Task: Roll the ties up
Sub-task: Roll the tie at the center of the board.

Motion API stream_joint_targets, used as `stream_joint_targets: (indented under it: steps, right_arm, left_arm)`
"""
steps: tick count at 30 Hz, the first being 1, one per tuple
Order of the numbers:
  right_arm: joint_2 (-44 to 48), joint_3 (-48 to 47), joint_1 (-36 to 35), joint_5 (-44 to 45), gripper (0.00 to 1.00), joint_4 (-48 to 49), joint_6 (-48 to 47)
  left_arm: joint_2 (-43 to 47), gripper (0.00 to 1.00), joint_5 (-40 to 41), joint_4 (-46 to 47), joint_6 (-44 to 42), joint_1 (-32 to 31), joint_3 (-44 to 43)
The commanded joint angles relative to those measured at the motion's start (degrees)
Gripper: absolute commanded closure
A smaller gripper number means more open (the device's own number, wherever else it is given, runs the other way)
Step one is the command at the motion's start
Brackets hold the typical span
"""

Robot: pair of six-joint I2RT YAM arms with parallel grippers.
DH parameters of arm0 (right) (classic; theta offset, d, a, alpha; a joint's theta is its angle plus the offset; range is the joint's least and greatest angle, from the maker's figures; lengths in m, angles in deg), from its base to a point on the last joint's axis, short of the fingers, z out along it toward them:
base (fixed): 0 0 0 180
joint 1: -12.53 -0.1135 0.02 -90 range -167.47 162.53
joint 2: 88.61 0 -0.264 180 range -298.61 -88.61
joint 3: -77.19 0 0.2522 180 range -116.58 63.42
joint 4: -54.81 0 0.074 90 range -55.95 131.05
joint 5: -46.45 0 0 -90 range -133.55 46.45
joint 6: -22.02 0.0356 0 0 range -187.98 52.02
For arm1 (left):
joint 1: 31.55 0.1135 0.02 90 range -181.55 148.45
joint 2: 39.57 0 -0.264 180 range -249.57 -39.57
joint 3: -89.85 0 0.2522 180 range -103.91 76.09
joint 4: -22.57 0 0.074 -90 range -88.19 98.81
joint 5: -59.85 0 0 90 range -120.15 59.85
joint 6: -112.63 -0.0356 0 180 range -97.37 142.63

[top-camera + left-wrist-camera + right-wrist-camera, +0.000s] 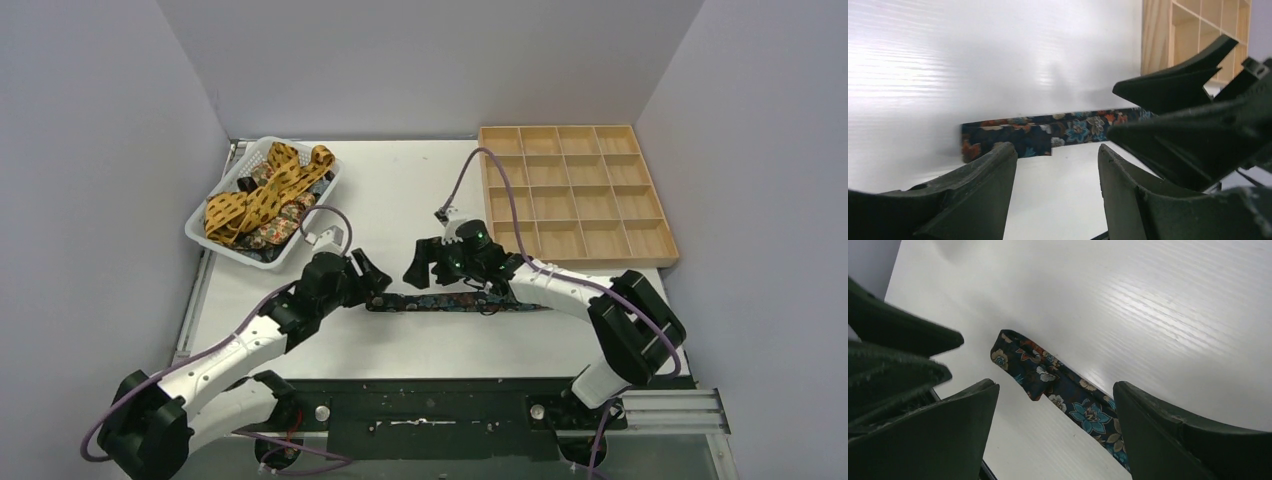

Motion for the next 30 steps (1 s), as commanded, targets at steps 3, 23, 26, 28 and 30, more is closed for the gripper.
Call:
stream_joint_targets:
  steps: [3, 23, 26, 28, 30]
  right_arm:
    - [-5.46, -1.45, -4.08, -11.68, 0.09, 12.38, -25.11]
    - [-23.64, -14.5, -9.17, -21.8, 0.17, 5.7, -60.37]
    - [-24.51, -14.97, -9.1, -21.16, 0.28, 2.57, -63.8]
    - [-25.2, -15.13, -9.09, -21.22, 0.36, 0.24, -66.56]
    - [-25.81, -15.4, -9.09, -21.52, 0.43, -1.45, -68.9]
  left_arm:
    - [7.96, 0.41, -1.79, -8.65, 3.52, 9.23, 3.33]
    - [18.41, 0.37, -7.32, -17.43, 4.61, 17.43, 9.24]
    - [18.65, 0.37, -7.45, -17.86, 4.61, 17.52, 9.65]
    - [18.97, 0.37, -7.39, -17.94, 4.61, 17.67, 10.01]
    - [19.2, 0.37, -7.5, -18.1, 4.53, 17.78, 10.23]
